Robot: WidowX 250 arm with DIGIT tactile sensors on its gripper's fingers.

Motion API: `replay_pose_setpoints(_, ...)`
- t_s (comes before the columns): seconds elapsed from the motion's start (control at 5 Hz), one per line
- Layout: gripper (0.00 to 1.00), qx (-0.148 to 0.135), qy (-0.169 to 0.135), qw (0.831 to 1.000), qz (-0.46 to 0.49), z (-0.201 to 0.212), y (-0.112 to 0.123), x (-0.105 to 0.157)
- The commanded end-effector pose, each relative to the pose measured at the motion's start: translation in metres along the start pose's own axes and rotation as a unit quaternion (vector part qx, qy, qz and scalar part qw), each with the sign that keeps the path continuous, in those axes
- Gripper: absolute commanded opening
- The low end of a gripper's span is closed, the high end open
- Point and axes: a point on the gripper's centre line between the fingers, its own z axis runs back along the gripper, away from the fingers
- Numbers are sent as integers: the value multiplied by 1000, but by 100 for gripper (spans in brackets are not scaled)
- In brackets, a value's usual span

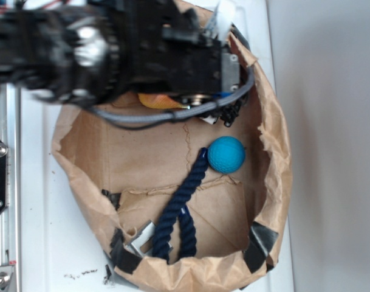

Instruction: Grab the yellow cloth.

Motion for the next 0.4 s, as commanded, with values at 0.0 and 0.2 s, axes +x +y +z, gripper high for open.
replay_pose_setpoints(0.0,100,12,-47,999,18,-3,25,23)
replay_pose_setpoints(0.2,0,3,-54,998,23,-3,24,20)
